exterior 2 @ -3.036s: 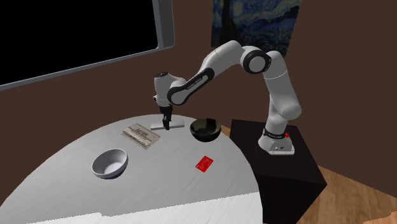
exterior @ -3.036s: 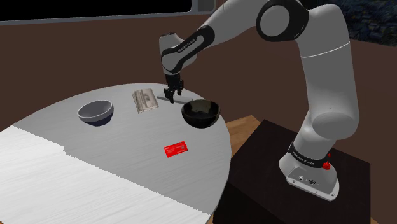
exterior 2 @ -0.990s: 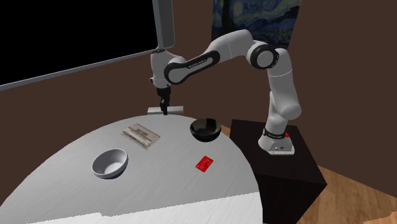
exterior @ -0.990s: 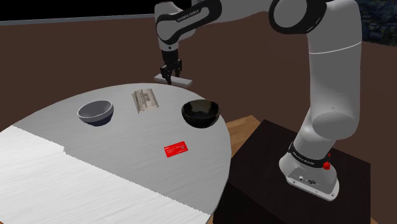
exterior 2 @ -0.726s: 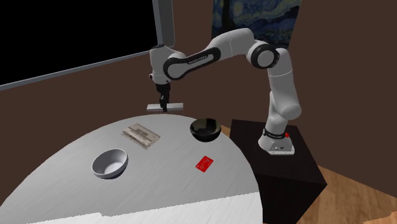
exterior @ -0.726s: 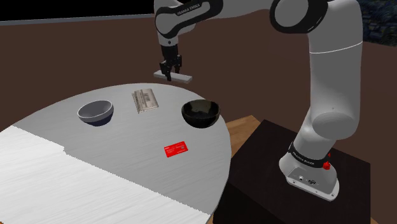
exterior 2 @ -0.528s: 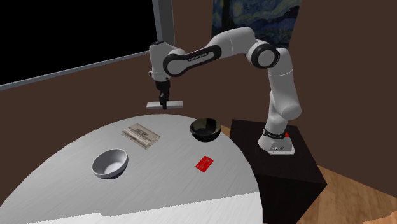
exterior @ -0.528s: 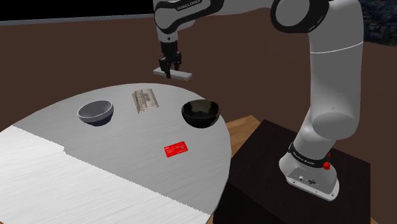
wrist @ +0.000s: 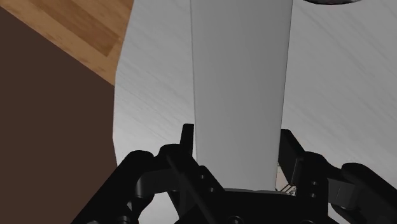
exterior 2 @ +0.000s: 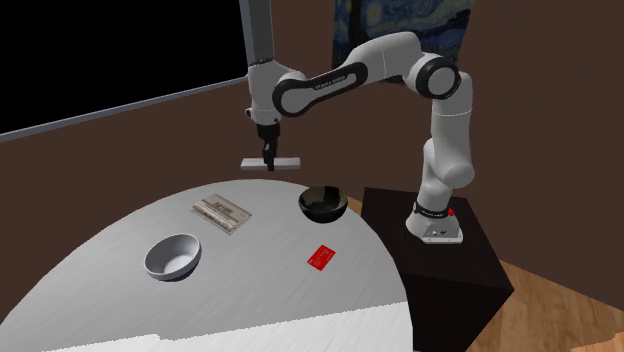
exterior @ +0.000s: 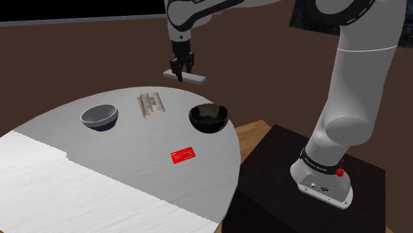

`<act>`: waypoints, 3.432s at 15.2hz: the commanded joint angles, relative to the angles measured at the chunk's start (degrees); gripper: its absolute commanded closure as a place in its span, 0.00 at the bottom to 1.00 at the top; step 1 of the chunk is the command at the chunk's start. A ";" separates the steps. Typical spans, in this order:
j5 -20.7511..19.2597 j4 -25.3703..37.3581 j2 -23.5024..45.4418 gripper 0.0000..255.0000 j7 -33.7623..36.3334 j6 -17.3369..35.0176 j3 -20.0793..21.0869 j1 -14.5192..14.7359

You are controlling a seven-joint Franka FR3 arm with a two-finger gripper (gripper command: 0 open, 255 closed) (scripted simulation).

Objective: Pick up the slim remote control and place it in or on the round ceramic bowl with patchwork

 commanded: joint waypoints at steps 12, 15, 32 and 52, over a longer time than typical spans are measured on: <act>3.10 -31.22 -26.51 1.00 6.49 4.73 3.77 3.89; 4.25 -36.11 -31.73 1.00 7.98 4.46 4.81 5.05; 4.00 -43.47 -28.11 1.00 8.47 15.40 5.37 5.03; 4.24 -38.47 -30.90 0.00 8.20 7.63 5.04 5.11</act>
